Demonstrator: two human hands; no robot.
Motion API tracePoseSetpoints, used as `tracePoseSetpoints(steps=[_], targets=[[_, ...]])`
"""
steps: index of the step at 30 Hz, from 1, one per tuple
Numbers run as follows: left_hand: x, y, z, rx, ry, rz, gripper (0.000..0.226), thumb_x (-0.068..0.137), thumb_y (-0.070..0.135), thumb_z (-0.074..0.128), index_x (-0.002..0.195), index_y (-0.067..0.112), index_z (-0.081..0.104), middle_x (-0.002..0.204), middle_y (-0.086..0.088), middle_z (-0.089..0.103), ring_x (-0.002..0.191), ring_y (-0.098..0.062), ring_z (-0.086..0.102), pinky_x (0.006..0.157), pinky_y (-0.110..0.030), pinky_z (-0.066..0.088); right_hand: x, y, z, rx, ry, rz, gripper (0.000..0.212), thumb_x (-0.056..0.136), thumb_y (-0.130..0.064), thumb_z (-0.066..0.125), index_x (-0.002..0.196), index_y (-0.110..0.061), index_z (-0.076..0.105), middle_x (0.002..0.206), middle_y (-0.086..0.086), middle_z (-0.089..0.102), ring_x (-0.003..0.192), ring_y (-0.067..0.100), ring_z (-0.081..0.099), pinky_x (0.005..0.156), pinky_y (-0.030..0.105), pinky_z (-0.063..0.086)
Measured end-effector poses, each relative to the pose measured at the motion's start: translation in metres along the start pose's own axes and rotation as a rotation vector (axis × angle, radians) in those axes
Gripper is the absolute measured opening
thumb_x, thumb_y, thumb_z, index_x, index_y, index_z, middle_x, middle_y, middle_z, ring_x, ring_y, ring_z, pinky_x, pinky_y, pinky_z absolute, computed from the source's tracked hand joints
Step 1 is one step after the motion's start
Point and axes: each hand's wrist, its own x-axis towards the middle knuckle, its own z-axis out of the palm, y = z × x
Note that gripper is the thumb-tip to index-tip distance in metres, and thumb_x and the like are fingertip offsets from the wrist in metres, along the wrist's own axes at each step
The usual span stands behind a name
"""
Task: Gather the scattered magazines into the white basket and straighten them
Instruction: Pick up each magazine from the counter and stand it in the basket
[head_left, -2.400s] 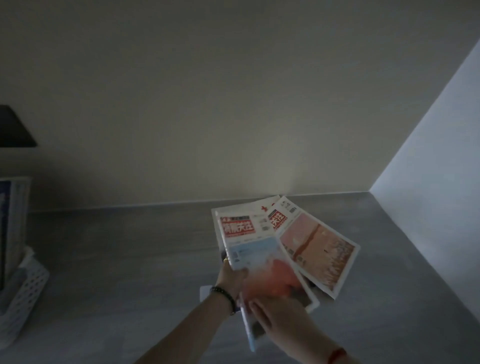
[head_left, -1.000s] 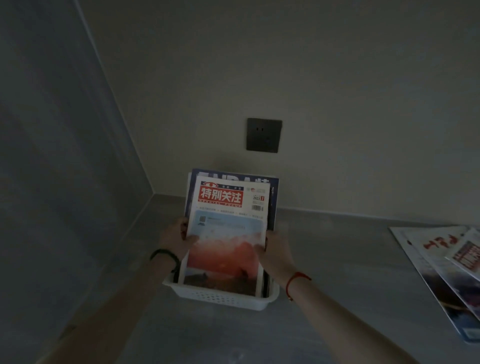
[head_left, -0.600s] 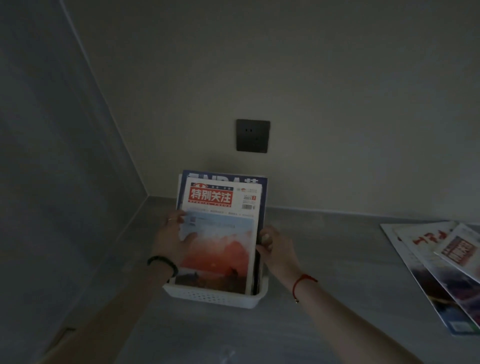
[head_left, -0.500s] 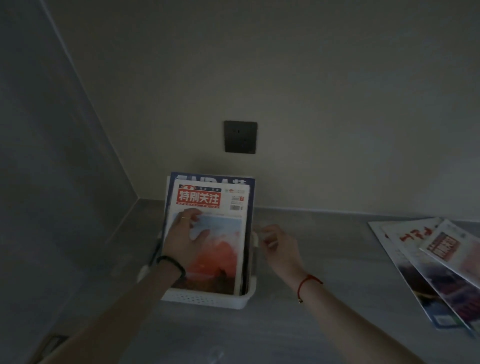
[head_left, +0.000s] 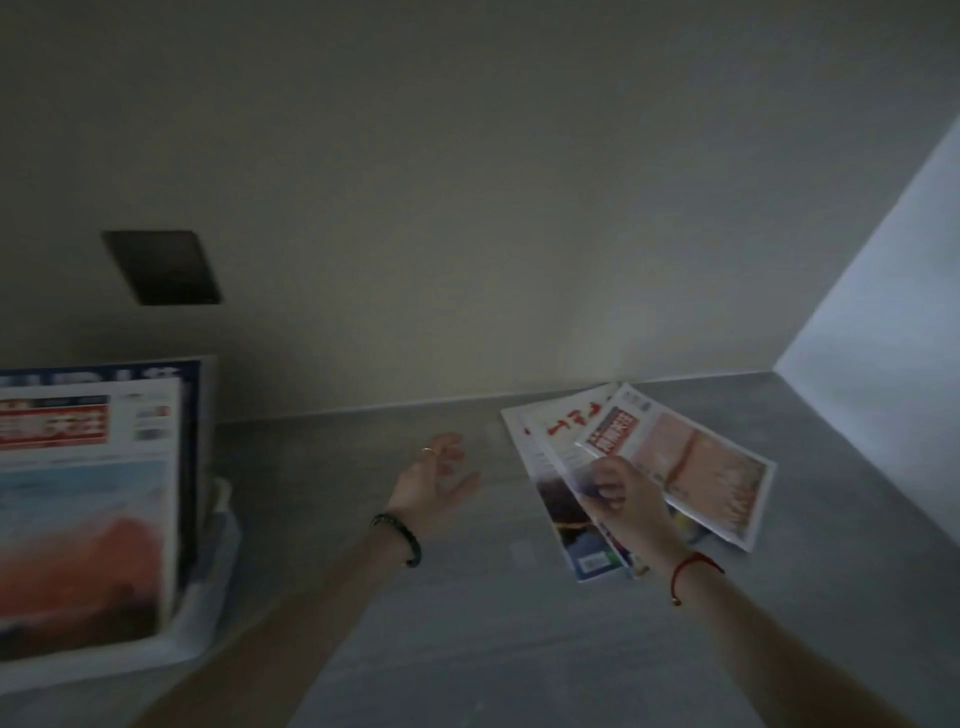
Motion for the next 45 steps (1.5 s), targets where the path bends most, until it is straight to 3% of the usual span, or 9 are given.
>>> tracePoseSetpoints(steps=[6,14,22,26,29,35,38,41,45], targets=[[0.008,0.038,0.111,-0.167,-0.159,-0.107,0.044,0.080,0.023,0.065,0.118,0.022,0.043,0.098,0.010,0.055,0.087,-0.005,0.055,0.062,-0.007,0.047,0.008,0.085,-0.077,-0.236,0.011,0.065,0.044,0.076,-0.010,0.071,0.117,-0.010,0.053,0.109,0.003,0.059,0.102,0.018,0.055,0.082,0.026,0.043],[0.014,0.042,0.179,-0.252,-0.233,-0.278,0.037,0.081,0.024,0.064,0.109,0.030,0.040,0.103,0.009,0.052,0.104,-0.015,0.055,0.090,-0.032,0.052,0.024,0.154,-0.115,-0.794,-0.243,0.075,0.068,0.082,-0.011,0.058,0.140,-0.019,0.025,0.148,0.001,0.030,0.134,0.020,0.034,0.105,0.029,0.034],[0.029,0.049,0.201,-0.371,-0.233,-0.432,0.044,0.083,0.021,0.061,0.125,0.014,0.049,0.112,-0.010,0.059,0.106,-0.026,0.058,0.094,-0.044,0.050,0.045,0.152,-0.124,-0.785,-0.142,-0.030,0.028,0.090,-0.011,0.041,0.115,-0.016,0.054,0.102,0.003,0.068,0.089,0.018,0.065,0.061,0.022,0.038],[0.028,0.066,0.209,-0.607,-0.288,-0.564,0.032,0.086,0.029,0.056,0.117,0.025,0.046,0.111,0.002,0.053,0.089,-0.010,0.055,0.069,-0.027,0.048,0.042,0.122,-0.123,-0.597,-0.067,-0.188,0.029,0.092,-0.010,0.043,0.115,-0.017,0.060,0.101,0.002,0.068,0.082,0.012,0.063,0.066,0.007,0.037],[0.029,0.074,0.207,-0.763,-0.276,-0.596,0.043,0.082,0.041,0.059,0.120,0.027,0.043,0.104,0.004,0.056,0.083,-0.012,0.056,0.070,-0.035,0.050,0.018,0.089,-0.102,-0.468,-0.042,-0.305,0.030,0.093,-0.014,0.047,0.119,-0.021,0.060,0.094,-0.004,0.067,0.064,-0.002,0.051,0.054,-0.002,0.034],[0.022,0.065,0.172,-0.766,0.026,-0.577,0.038,0.079,-0.010,0.057,0.116,-0.008,0.047,0.115,-0.029,0.058,0.103,-0.043,0.057,0.090,-0.055,0.048,-0.035,0.049,-0.053,-0.320,-0.352,-0.510,0.035,0.088,-0.044,0.043,0.120,-0.035,0.053,0.107,-0.014,0.063,0.096,-0.003,0.056,0.085,0.010,0.039],[0.005,0.061,0.130,-0.743,0.011,-0.418,0.027,0.086,-0.009,0.048,0.112,-0.005,0.049,0.103,-0.023,0.058,0.096,-0.036,0.055,0.088,-0.051,0.044,-0.033,0.026,-0.046,-0.037,-0.360,-0.426,0.026,0.086,-0.053,0.049,0.108,-0.041,0.056,0.101,-0.030,0.059,0.093,-0.009,0.058,0.076,0.007,0.045],[-0.012,0.072,0.075,-0.724,-0.048,-0.234,0.025,0.087,-0.004,0.048,0.111,-0.002,0.054,0.096,-0.020,0.063,0.091,-0.032,0.059,0.087,-0.050,0.049,-0.012,0.008,-0.037,0.099,-0.078,-0.271,0.058,0.076,-0.054,0.057,0.125,-0.032,0.038,0.117,-0.029,0.043,0.104,-0.002,0.053,0.079,0.020,0.052],[-0.033,0.082,-0.009,-0.633,-0.064,-0.119,0.048,0.075,0.006,0.056,0.119,-0.010,0.045,0.114,-0.036,0.053,0.107,-0.052,0.050,0.097,-0.064,0.036,0.011,-0.036,-0.014,0.476,-0.377,0.059,0.085,0.055,-0.048,0.081,0.126,-0.031,0.039,0.122,-0.011,0.053,0.107,0.010,0.055,0.076,0.030,0.054]])
